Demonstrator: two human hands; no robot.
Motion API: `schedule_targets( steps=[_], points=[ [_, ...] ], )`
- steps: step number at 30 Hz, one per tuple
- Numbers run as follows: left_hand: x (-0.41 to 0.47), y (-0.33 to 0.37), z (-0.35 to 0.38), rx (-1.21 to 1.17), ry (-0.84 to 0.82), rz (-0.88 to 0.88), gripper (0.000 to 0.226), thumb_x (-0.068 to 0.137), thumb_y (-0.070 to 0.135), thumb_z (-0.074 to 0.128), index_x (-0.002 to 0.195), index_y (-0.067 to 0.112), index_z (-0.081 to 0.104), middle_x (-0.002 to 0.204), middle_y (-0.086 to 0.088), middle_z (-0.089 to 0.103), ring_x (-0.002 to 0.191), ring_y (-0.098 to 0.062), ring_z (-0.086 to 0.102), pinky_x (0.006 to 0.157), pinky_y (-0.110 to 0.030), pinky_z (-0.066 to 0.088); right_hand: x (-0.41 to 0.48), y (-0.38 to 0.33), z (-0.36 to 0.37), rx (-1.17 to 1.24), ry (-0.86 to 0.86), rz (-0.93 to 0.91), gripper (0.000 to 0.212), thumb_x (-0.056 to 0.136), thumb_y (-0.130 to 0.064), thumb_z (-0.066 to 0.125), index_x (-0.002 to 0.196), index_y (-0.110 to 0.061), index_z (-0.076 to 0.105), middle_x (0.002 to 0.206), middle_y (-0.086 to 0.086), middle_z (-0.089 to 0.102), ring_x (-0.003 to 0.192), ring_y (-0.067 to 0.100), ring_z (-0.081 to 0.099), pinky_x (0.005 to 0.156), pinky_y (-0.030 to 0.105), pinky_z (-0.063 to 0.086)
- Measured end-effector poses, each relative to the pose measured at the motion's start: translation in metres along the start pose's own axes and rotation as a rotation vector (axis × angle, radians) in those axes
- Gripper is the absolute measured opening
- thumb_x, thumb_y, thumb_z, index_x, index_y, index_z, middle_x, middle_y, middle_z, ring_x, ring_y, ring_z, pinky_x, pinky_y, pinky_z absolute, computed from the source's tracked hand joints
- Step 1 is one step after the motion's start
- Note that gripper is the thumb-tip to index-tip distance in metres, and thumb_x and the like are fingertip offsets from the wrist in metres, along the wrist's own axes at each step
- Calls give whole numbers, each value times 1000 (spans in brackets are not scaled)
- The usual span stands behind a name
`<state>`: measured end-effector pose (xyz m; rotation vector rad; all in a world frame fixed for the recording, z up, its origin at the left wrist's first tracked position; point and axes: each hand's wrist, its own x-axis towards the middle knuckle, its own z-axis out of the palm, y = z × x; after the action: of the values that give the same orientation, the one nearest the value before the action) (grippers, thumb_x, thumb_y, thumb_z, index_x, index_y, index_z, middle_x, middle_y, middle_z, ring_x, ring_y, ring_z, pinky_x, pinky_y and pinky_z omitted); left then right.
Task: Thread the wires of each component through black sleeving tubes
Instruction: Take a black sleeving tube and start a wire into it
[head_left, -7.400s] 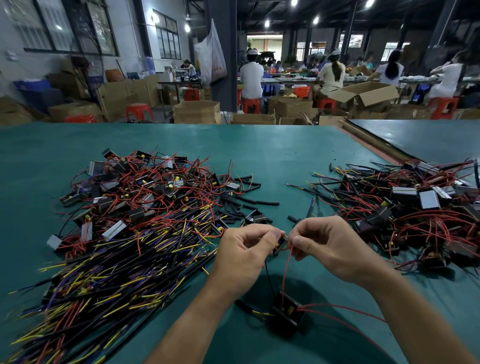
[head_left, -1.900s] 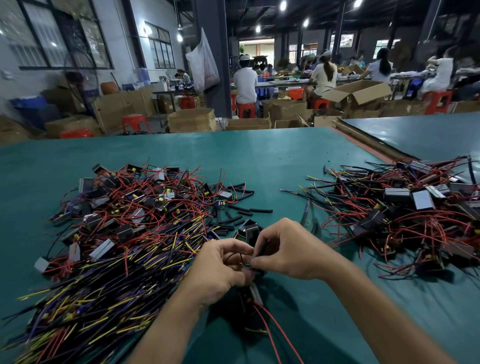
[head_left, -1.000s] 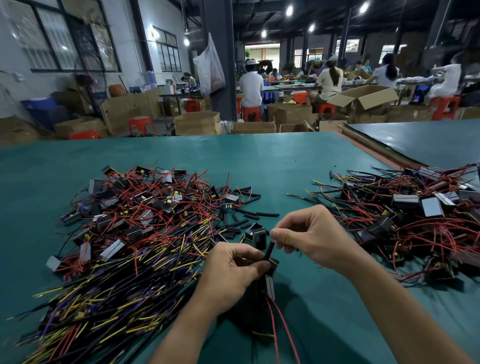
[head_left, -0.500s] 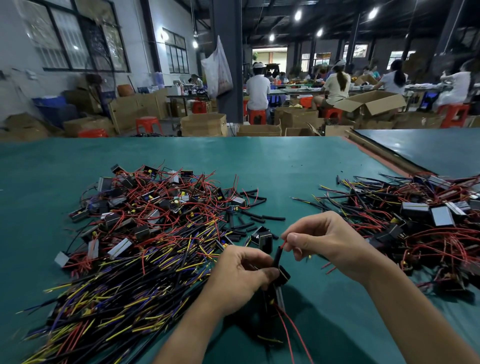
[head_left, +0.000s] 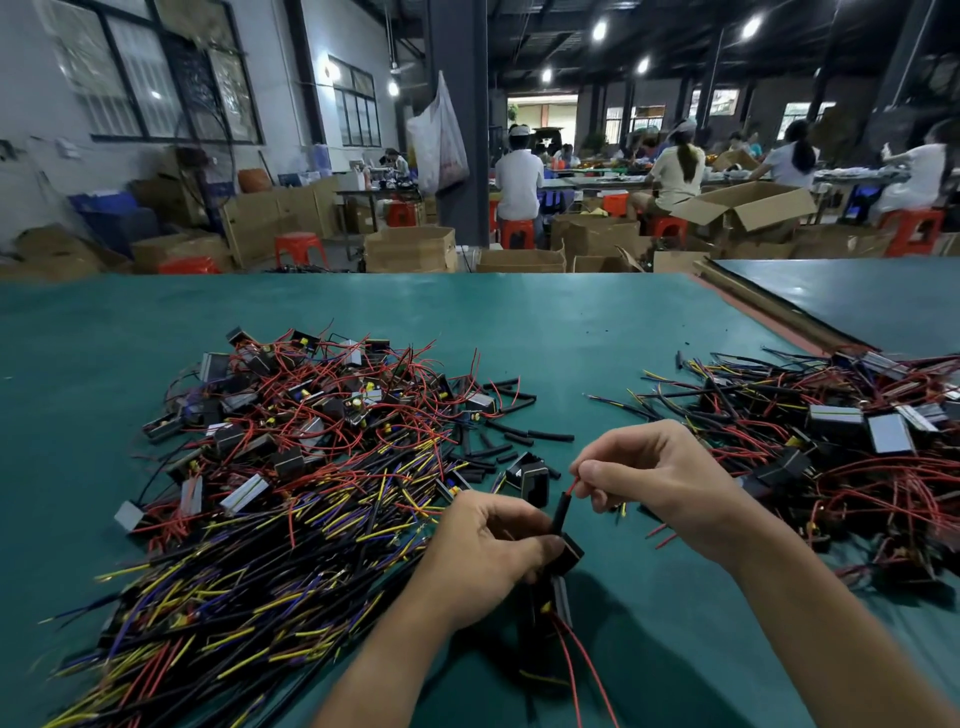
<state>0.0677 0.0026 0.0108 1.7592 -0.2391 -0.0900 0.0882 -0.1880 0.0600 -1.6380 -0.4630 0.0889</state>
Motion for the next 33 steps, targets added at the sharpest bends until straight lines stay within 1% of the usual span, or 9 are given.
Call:
schedule_targets(
  steps=[4, 10, 18, 21, 25, 27, 29, 31, 33],
  points=[
    [0, 2, 0, -10, 1, 1, 21, 77, 4, 79, 63, 19, 73, 56, -1, 64, 47, -12, 53, 49, -20, 44, 0, -2, 0, -21, 1, -19, 22, 84, 8, 65, 70, -5, 74, 65, 13, 69, 55, 15, 57, 56, 21, 49],
    [-4, 4, 3, -66, -30, 29, 25, 79, 2, 77, 64, 22, 74, 54, 5, 64, 46, -6, 52, 47, -16, 43, 1, -2, 2, -111, 59, -63, 20, 85, 3, 67, 66, -5, 70, 61, 11, 67, 52, 16, 57, 53, 20, 47],
    [-4, 4, 5, -35, -48, 58, 7, 80, 3, 76, 77, 8, 72, 50, 9, 61, 44, 0, 50, 47, -13, 39, 0, 2, -6, -58, 18, 13, 24, 87, 6, 61, 66, -4, 66, 58, 11, 60, 55, 20, 55, 56, 22, 48],
    [-3, 3, 6, -30, -40, 65, 10, 79, 5, 77, 75, 13, 72, 51, 9, 61, 45, 0, 51, 47, -14, 40, 3, 5, -10, 13, 1, 46, 31, 86, 11, 56, 63, -5, 67, 58, 14, 58, 53, 20, 53, 55, 23, 49],
    [-2, 0, 6, 0, -25, 66, 13, 78, 9, 79, 71, 18, 73, 49, 8, 60, 43, -3, 48, 45, -14, 38, 4, 8, -14, 78, -40, 60, 11, 71, -2, 60, 65, -3, 69, 57, 16, 57, 50, 18, 52, 55, 24, 49],
    [-2, -1, 6, 8, -17, 62, 10, 78, 11, 79, 72, 17, 74, 49, 8, 58, 44, -6, 46, 45, -15, 36, 4, 9, -14, 148, -41, 82, 12, 67, -4, 58, 68, 0, 69, 59, 16, 56, 50, 17, 52, 54, 24, 50],
    [-3, -1, 7, -8, -20, 46, 8, 77, 11, 80, 73, 14, 74, 51, 7, 59, 47, -10, 47, 46, -18, 37, 5, 11, -13, 218, 24, 75, 9, 69, -6, 62, 74, 0, 67, 62, 14, 57, 52, 17, 51, 53, 26, 50],
    [-3, 2, 6, -48, -62, 15, 12, 77, 7, 79, 71, 14, 72, 51, 7, 61, 45, -7, 48, 47, -18, 39, 13, 15, -8, 259, 154, 96, 13, 83, -7, 57, 79, -1, 68, 68, 11, 60, 55, 17, 52, 51, 25, 49],
    [-6, 4, 5, -93, -153, -21, 19, 78, 2, 77, 70, 17, 69, 51, 8, 62, 43, -4, 50, 46, -16, 40, 29, 21, 2, 133, 226, 154, 20, 93, 0, 51, 83, -3, 69, 73, 10, 65, 57, 15, 54, 51, 23, 50]
  ],
)
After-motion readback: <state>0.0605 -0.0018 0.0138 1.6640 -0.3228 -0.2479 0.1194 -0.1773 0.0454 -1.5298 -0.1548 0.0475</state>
